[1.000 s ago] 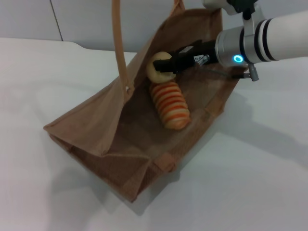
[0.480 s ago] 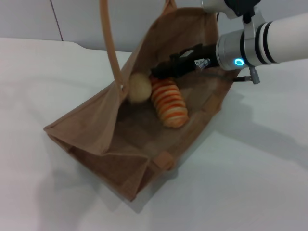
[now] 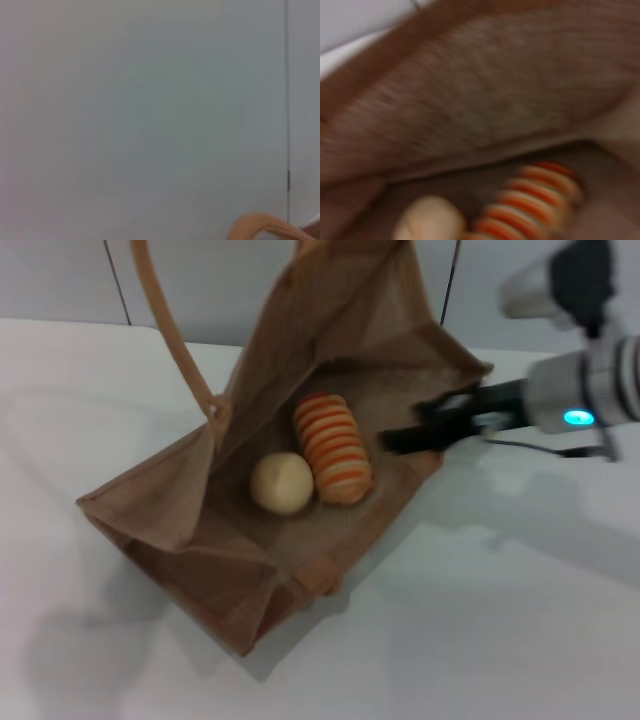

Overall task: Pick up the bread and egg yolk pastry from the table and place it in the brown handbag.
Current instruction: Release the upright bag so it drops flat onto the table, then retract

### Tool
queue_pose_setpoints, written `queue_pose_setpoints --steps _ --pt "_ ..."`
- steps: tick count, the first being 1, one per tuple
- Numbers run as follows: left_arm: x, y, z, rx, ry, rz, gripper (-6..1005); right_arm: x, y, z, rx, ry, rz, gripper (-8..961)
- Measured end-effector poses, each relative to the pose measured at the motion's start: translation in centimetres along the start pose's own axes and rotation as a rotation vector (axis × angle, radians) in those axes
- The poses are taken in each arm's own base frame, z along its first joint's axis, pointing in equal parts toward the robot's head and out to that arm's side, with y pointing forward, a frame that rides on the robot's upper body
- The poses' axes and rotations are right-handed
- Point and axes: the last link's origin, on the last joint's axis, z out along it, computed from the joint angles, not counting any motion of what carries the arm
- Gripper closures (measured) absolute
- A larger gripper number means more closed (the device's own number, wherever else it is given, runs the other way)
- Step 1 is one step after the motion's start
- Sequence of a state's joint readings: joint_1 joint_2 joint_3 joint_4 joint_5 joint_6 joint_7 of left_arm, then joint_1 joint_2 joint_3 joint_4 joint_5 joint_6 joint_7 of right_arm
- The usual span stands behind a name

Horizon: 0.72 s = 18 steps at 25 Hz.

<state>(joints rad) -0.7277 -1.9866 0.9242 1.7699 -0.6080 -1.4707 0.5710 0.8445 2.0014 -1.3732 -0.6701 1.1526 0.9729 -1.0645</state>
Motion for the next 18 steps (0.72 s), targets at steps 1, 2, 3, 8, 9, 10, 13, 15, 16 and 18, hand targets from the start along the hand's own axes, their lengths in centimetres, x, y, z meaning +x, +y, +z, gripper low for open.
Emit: queue_pose_setpoints --steps 1,2,3,8,9,10,13,15,16,18 --pt "-0.2 -0.3 -0.1 0.008 0.005 -0.009 873 0.6 -0.9 -0.8 0.049 0.013 0.010 186" --pt "-0.4 -0.5 -0.1 0.012 0.008 -0.017 873 1.1 -1.9 -1.6 0.095 0.017 0.022 186" --pt "-0.5 -0.6 -0.1 0.013 0.010 -0.023 873 1.9 -2.8 -2.4 0.144 0.028 0.038 186" --pt "-1.1 -0.7 0.9 -0.013 0.021 -0.068 873 3.9 -5.6 -5.7 0.274 -0.011 0.111 189" --pt "-1.1 -0.5 1.1 -0.037 0.028 -0.077 836 4.0 -6.0 -6.0 0.289 -0.027 0.121 190" --pt "-1.1 -0.2 1.3 -0.068 0.034 -0.086 799 4.0 -6.2 -6.3 0.302 -0.040 0.128 191" --pt "-1.1 0.8 2.0 -0.184 0.061 -0.098 687 4.0 -6.7 -6.6 0.322 -0.055 0.138 193" --pt "-1.1 1.5 2.4 -0.281 0.095 -0.105 609 4.0 -6.7 -6.5 0.324 -0.051 0.135 193" --pt "-1.1 1.7 2.5 -0.313 0.109 -0.108 570 4.0 -6.7 -6.4 0.323 -0.049 0.134 194" --pt "-1.2 2.2 2.7 -0.406 0.151 -0.114 491 3.9 -6.6 -6.2 0.318 -0.046 0.132 194"
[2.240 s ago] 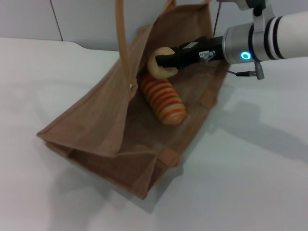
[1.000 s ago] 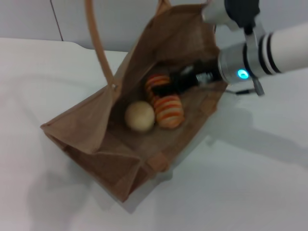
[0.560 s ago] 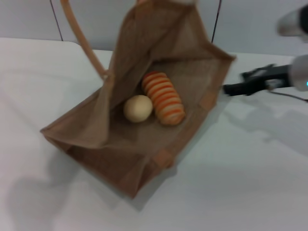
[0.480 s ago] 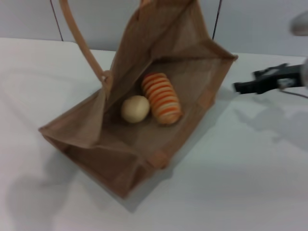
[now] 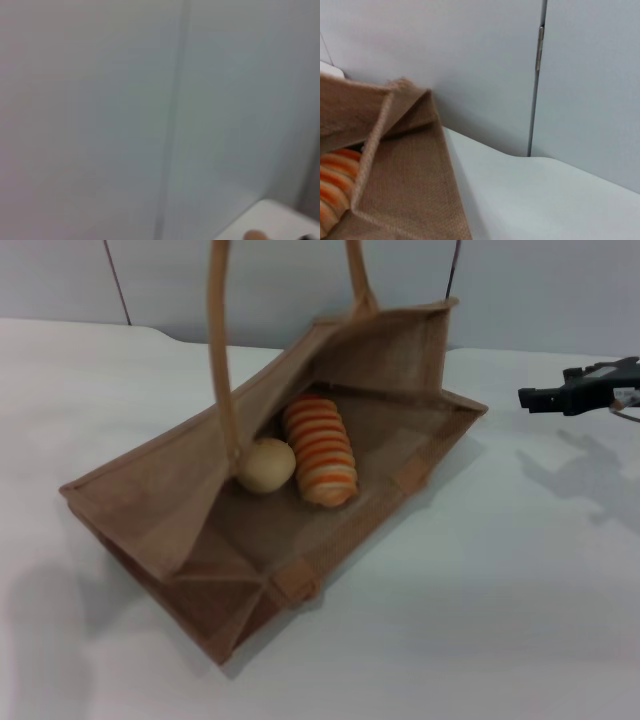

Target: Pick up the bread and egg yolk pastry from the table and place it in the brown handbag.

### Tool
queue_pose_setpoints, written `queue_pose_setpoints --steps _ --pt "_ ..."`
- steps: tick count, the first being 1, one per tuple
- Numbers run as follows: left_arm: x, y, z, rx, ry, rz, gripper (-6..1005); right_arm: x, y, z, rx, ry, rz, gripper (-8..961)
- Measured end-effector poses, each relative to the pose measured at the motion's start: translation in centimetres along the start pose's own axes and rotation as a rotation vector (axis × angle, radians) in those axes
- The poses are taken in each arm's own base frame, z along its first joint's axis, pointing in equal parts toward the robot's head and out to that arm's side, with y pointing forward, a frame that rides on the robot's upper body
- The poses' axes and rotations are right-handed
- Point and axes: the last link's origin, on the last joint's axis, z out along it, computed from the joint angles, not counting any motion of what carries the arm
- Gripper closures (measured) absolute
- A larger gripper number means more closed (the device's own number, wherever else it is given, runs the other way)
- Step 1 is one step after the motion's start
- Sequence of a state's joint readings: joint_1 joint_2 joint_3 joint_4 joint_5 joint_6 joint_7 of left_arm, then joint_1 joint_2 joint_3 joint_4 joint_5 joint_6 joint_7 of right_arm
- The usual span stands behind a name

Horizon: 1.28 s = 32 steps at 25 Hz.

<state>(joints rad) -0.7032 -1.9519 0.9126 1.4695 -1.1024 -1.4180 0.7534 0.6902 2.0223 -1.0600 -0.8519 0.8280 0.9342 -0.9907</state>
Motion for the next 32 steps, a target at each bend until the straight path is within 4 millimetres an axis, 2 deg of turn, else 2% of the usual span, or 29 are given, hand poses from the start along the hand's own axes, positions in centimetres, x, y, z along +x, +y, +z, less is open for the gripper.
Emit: queue_pose_setpoints --steps 4,9,13,15,20,22,26,32 --pt "-1.0 -0.2 0.0 -0.159 0.062 -0.029 387 -0.1 0.2 0.3 -0.004 0.004 0.000 194" --pt "-1.9 -0.4 0.1 -0.239 0.106 -0.010 279 -0.1 0.3 0.7 -0.011 0.010 -0.009 195" --pt "-2.6 -1.1 0.4 -0.201 0.131 -0.003 199 0.1 0.3 1.0 -0.001 0.011 -0.011 195" --pt "-3.6 -1.5 0.6 -0.144 0.139 0.012 168 0.3 0.3 1.4 0.013 -0.001 -0.018 196" --pt "-7.0 -2.7 0.2 0.064 0.213 0.148 173 0.6 0.0 1.9 0.045 -0.113 -0.002 196" --pt "-7.5 -2.9 0.3 0.088 0.222 0.165 203 1.0 -0.3 2.2 0.080 -0.156 -0.002 197" --pt "-9.9 -3.7 1.4 0.169 0.251 0.190 258 2.1 -0.6 2.7 0.184 -0.230 -0.063 197" --pt "-13.7 -3.9 3.8 0.289 0.251 0.226 297 3.1 0.0 3.1 0.311 -0.317 -0.097 198"
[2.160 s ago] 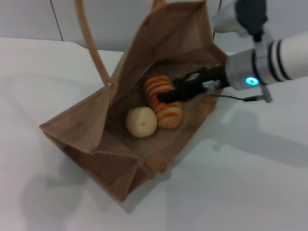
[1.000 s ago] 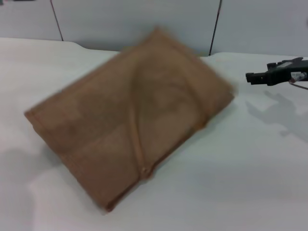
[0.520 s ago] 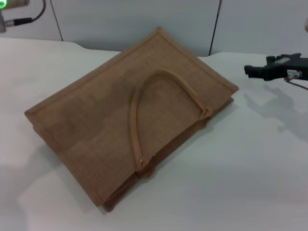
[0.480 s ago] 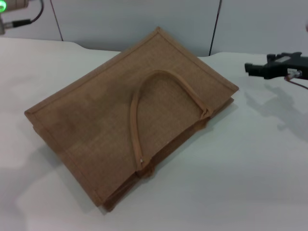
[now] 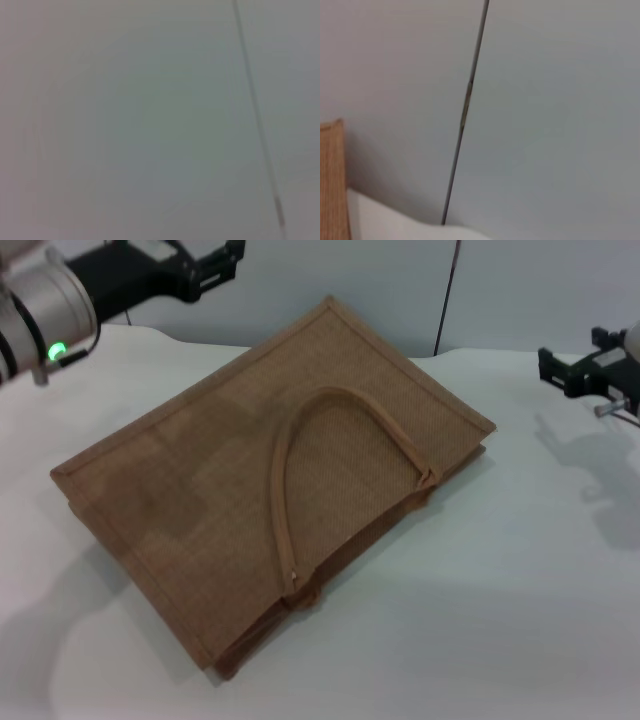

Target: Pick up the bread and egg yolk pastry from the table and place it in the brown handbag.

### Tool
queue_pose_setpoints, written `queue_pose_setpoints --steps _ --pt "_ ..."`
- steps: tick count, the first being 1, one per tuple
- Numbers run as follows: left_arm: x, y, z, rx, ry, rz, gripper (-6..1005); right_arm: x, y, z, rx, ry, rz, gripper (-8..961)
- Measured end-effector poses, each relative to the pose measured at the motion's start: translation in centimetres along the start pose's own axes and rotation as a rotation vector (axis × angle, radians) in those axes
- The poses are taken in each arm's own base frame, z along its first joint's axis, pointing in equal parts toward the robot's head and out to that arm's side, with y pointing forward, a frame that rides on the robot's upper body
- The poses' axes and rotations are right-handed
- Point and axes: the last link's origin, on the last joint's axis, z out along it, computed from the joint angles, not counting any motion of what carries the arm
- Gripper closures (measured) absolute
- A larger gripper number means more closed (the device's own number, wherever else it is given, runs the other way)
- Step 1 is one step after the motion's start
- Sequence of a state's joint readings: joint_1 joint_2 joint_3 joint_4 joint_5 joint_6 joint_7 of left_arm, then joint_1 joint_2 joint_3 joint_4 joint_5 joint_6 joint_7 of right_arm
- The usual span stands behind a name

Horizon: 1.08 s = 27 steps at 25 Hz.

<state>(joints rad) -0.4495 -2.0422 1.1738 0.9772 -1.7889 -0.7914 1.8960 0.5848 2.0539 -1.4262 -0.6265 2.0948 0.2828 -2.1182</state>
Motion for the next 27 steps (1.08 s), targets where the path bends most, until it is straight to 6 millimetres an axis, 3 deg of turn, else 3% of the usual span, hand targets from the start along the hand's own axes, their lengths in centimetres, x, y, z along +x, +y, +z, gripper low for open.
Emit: queue_pose_setpoints --steps 4,10,27 --pt "-2.0 0.6 0.5 0.076 -0.004 0.011 299 -0.4 -0.9 0.0 0.067 -0.067 0.028 198" --pt "-3.3 1.4 1.1 0.144 0.023 0.073 302 -0.6 -1.5 0.8 0.124 -0.144 0.046 199" --pt "-5.0 1.3 0.9 0.190 0.004 0.054 308 0.6 -2.4 0.6 0.169 -0.136 0.048 200"
